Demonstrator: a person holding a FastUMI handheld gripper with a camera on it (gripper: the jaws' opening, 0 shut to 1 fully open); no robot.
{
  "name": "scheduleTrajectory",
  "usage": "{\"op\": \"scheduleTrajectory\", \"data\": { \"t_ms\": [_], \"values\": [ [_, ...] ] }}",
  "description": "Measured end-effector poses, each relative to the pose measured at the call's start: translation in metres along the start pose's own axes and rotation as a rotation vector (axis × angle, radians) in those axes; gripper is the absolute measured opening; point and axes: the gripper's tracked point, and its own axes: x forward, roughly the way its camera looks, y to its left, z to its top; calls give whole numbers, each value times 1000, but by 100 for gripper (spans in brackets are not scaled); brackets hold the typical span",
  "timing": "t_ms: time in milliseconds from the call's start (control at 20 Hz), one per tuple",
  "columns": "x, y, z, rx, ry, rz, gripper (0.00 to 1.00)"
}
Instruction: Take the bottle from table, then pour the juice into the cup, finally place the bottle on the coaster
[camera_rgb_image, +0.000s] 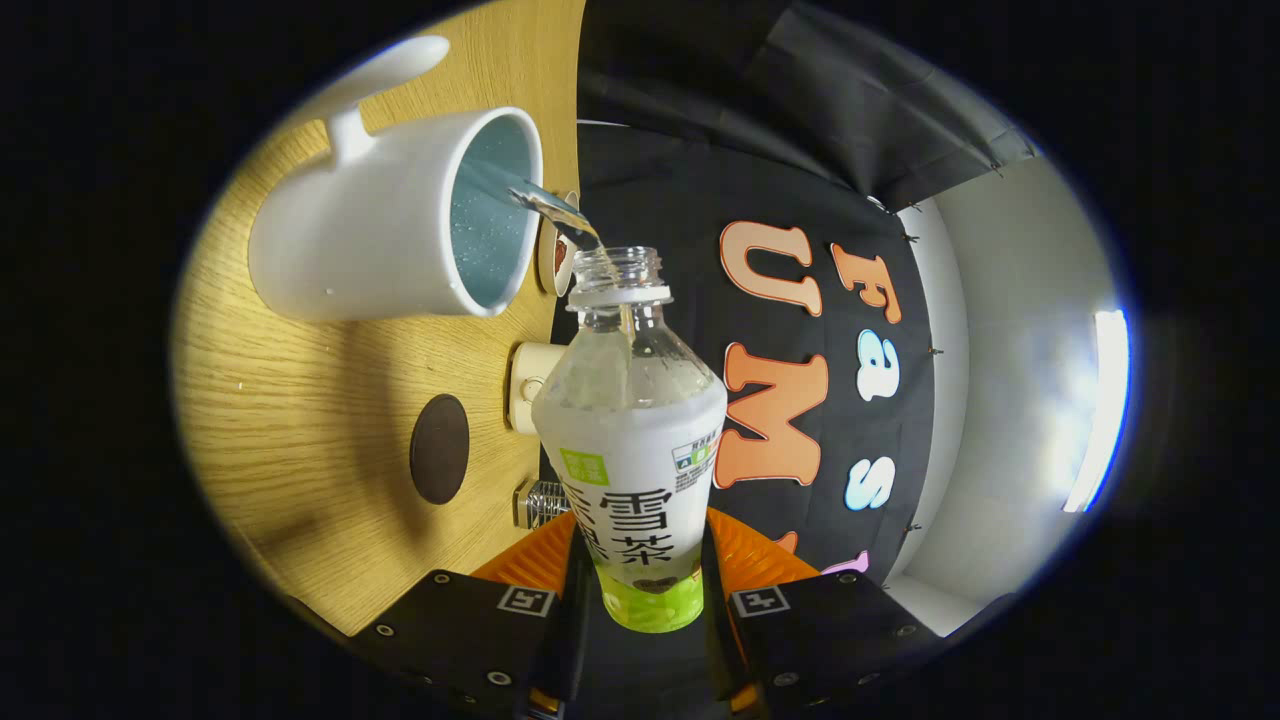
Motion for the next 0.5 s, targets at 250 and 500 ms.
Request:
{"op": "scheduleTrajectory", "data": {
  "t_ms": [250, 500],
  "values": [
    [0, -7, -3, -33, -7, -13, 50],
    [1, -16, 0, -67, -31, -43, 50]
  ]
}}
